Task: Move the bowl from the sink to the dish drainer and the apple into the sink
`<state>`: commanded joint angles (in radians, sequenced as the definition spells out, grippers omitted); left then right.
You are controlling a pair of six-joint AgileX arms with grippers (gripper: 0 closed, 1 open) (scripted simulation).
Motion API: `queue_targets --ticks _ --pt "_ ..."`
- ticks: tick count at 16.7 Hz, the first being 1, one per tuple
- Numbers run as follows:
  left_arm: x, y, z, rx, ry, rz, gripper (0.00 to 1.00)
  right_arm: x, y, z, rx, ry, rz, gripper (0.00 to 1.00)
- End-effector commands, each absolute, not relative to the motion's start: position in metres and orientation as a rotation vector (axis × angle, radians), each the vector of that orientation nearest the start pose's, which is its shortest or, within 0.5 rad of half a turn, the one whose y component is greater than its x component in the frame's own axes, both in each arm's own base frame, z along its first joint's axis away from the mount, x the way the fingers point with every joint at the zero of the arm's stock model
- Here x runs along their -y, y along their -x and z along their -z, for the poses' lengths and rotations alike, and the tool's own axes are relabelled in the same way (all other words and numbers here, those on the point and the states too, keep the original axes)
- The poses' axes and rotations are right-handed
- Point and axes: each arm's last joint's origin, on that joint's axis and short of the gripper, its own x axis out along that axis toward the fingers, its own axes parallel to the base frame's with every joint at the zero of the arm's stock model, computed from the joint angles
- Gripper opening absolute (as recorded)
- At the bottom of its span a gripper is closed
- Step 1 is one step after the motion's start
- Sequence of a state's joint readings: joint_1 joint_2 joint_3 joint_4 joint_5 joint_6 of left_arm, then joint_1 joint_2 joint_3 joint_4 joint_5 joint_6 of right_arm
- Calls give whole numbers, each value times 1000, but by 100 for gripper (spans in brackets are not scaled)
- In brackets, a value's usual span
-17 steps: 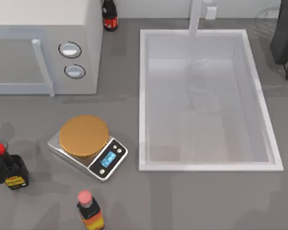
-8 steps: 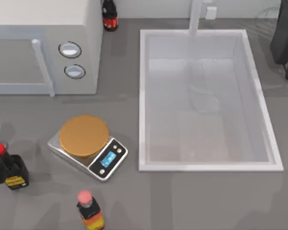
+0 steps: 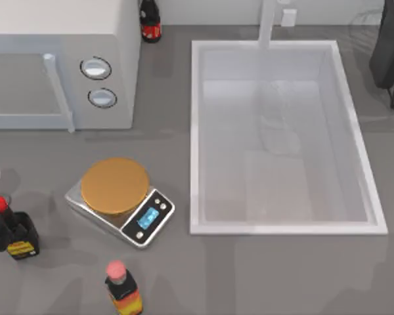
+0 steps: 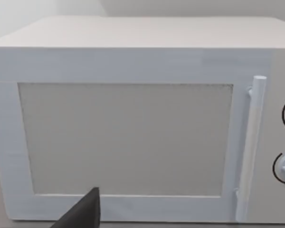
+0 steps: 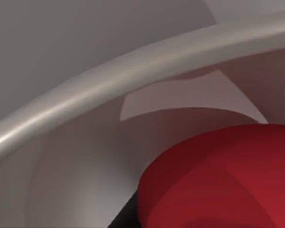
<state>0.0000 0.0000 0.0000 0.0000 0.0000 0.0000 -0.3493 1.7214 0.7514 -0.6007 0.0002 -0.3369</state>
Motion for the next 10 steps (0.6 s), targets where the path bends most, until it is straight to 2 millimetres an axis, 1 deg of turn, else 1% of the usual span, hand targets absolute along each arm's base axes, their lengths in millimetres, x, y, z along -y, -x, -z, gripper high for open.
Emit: queue_targets --ticks 6,7,9,10 --pt "1 -106 -160 0 0 0 100 86 -238 -93 -1571 -8 8 0" --pt "1 -106 -160 0 0 0 100 86 -224 -122 -1558 -56 57 0" --pt "1 -106 -160 0 0 0 100 86 -225 -126 -1553 -55 58 0" --pt "1 -106 -160 0 0 0 100 88 -228 -133 -1546 -53 60 0"
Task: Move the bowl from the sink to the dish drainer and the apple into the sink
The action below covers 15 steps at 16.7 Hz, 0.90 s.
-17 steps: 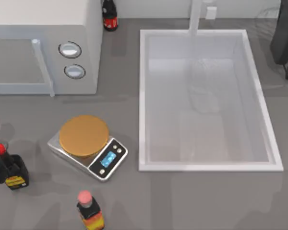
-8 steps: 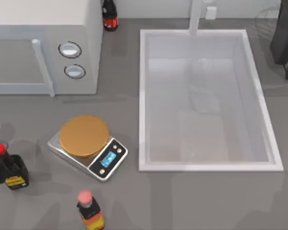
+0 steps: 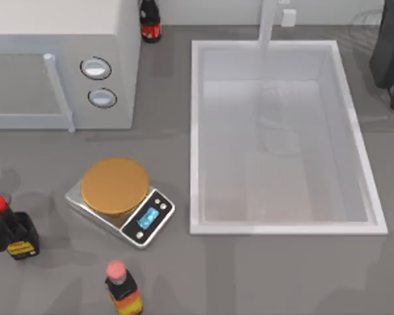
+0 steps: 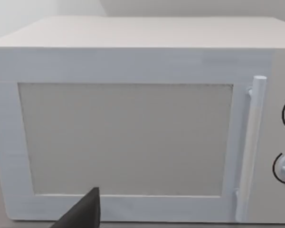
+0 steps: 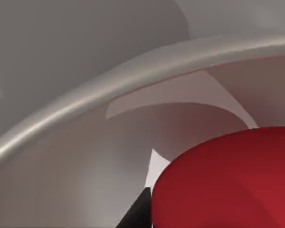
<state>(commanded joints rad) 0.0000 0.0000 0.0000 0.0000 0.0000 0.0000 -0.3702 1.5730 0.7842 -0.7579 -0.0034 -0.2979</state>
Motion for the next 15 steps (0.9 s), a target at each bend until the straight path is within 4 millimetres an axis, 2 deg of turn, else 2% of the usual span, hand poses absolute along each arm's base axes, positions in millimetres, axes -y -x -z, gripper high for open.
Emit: queue_targets --ticks 2,6,9,15 --pt "1 -106 -160 0 0 0 100 89 -232 -152 -1536 -50 62 0" --pt "1 -106 -160 0 0 0 100 87 -227 -189 -1600 -69 46 0" --pt "1 -106 -160 0 0 0 100 86 -225 -219 -1563 -58 56 0" --pt "1 -106 -160 0 0 0 100 85 -226 -220 -1557 -50 57 0"
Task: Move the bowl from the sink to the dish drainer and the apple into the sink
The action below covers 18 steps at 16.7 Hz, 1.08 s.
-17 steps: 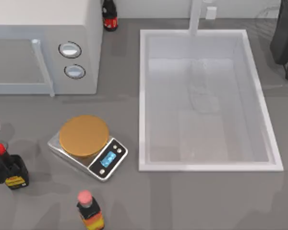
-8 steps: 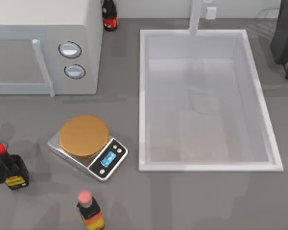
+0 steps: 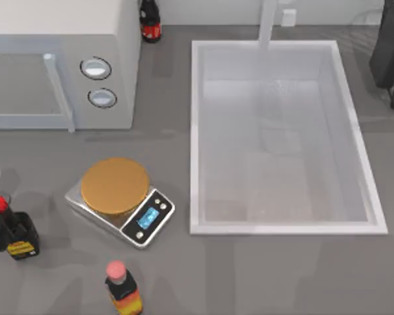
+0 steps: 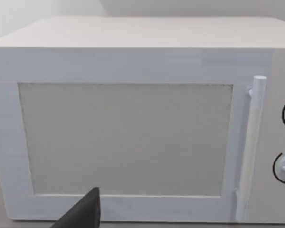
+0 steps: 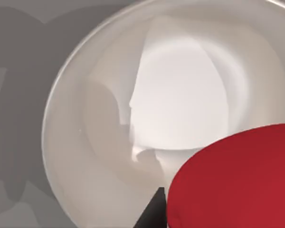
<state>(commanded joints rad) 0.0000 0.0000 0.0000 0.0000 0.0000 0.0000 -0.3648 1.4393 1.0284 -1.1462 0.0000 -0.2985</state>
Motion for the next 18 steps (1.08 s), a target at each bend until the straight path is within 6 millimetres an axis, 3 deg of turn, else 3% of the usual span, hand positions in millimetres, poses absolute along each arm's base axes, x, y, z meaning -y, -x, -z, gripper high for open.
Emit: queue_targets --ticks 4,8,13,18 --pt "1 -106 -160 0 0 0 100 72 -246 -210 -1473 56 75 0" --pt "1 -106 -160 0 0 0 100 42 -281 -197 -1253 217 108 0" --pt "1 -106 -160 0 0 0 100 -26 -318 -191 -824 332 128 0" --pt "1 -106 -160 0 0 0 100 -106 -319 -197 -389 263 99 0"
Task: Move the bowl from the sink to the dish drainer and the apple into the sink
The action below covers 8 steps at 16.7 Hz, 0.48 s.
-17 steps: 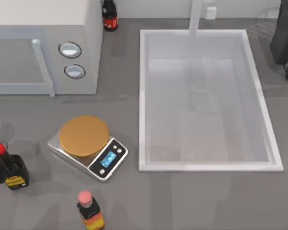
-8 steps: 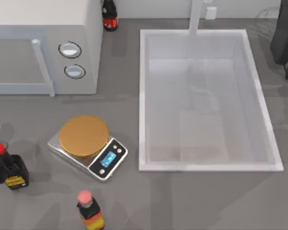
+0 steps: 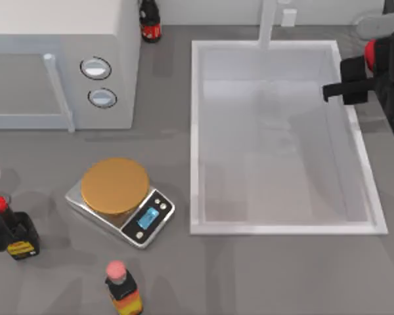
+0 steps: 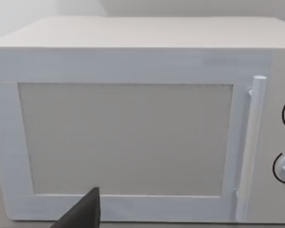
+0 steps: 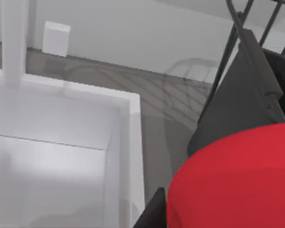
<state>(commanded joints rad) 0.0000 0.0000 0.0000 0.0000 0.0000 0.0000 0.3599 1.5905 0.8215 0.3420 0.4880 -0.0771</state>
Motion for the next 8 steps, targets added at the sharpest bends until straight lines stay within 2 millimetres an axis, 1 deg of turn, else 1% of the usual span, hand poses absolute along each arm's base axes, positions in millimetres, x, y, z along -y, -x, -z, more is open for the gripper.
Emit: queue_targets --ticks 2,4,6,8 --pt "1 -106 -160 0 0 0 100 -133 -309 -201 -250 198 76 0" --pt "1 -106 -160 0 0 0 100 -155 -296 -204 -140 127 53 0" --pt "1 -106 -160 0 0 0 100 -170 -284 -207 -63 63 32 0" --pt "1 -106 -160 0 0 0 100 -180 -274 -208 -17 19 17 0"
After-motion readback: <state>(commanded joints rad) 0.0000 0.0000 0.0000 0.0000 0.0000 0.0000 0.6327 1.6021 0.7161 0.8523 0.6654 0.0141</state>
